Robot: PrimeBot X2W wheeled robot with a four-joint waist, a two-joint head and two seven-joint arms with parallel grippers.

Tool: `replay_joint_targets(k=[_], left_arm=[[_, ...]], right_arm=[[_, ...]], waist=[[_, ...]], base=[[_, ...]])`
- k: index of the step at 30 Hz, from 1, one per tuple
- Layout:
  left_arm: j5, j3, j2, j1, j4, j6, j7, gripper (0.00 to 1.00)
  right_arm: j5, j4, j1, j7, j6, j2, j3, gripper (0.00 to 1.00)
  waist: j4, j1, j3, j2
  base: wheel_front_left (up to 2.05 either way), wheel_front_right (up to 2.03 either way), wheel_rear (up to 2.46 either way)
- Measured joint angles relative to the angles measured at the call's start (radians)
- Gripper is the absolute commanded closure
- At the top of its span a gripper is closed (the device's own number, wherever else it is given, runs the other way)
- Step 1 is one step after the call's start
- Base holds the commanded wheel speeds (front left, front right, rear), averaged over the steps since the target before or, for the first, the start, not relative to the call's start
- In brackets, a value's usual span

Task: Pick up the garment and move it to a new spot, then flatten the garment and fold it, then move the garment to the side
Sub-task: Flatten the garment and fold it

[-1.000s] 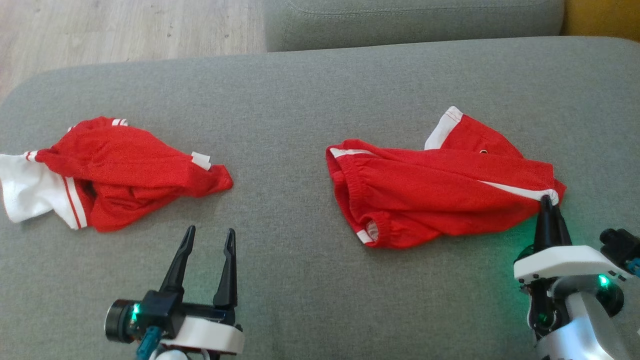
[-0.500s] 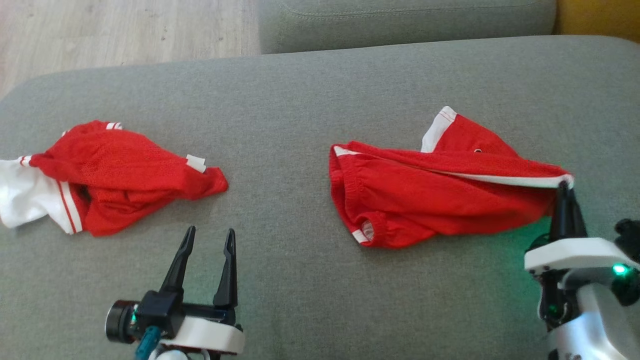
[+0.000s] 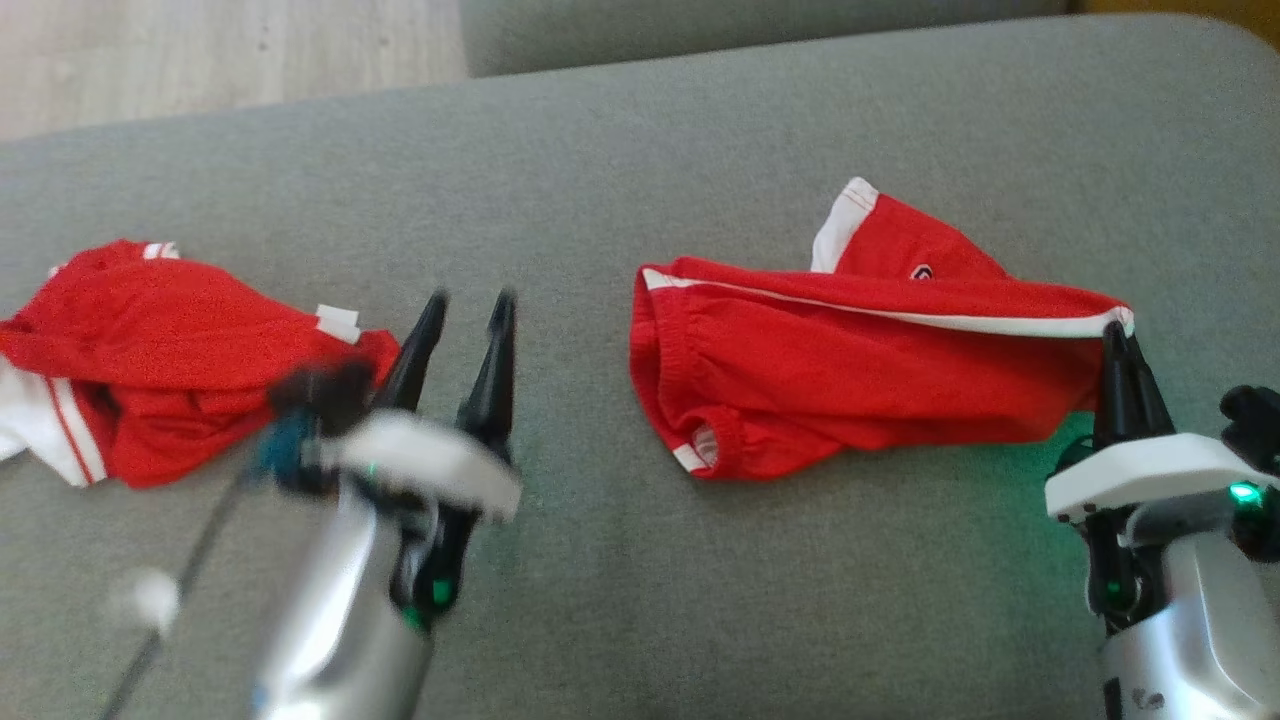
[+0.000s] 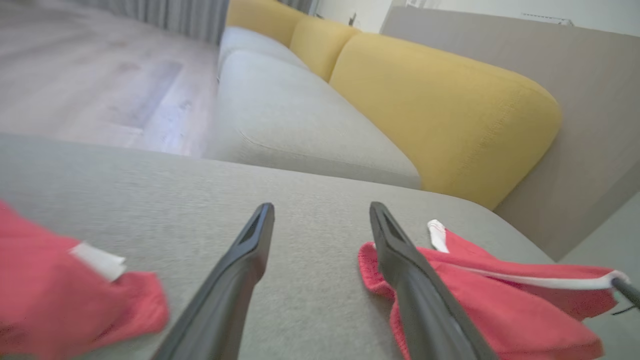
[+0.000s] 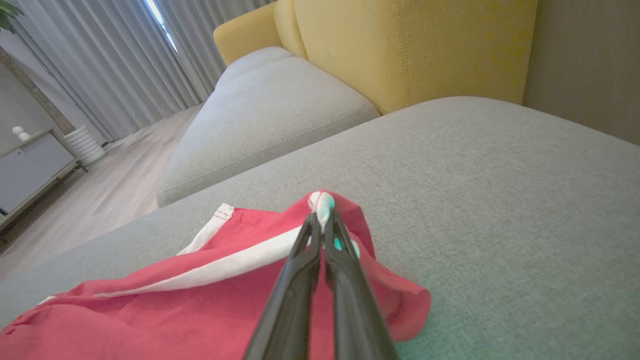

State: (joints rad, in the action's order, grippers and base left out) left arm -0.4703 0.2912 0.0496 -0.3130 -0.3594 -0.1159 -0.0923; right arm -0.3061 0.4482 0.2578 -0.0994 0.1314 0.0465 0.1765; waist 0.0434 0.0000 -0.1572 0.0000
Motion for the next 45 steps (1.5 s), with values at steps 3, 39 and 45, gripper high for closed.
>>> replay_joint_targets(k=[3, 39, 45], left_arm=[[-0.140, 0.031, -0.002, -0.143, -0.048, -0.008, 0.186, 0.00], [-0.516, 0.007, -0.006, -0.481, -0.263, 0.201, 0.981, 0.00], [-0.516, 0.007, -0.006, -0.481, -0.263, 0.204, 0.980, 0.55]], right_arm=[[0.009, -0.001, 0.013, 0.005, 0.000, 0.000, -0.013, 1.00], [0.016, 0.102, 0.167, -0.050, 0.000, 0.001, -0.165, 1.00], [0.016, 0.113, 0.192, -0.053, 0.000, 0.001, -0.168, 1.00]], waist=[[0.015, 0.0001, -0.024, 0.0000], [0.154, 0.0000, -0.135, 0.0000], [0.159, 0.0000, -0.147, 0.0000]], base=[[0.00, 0.00, 0.00], [0.00, 0.00, 0.00], [0.00, 0.00, 0.00]])
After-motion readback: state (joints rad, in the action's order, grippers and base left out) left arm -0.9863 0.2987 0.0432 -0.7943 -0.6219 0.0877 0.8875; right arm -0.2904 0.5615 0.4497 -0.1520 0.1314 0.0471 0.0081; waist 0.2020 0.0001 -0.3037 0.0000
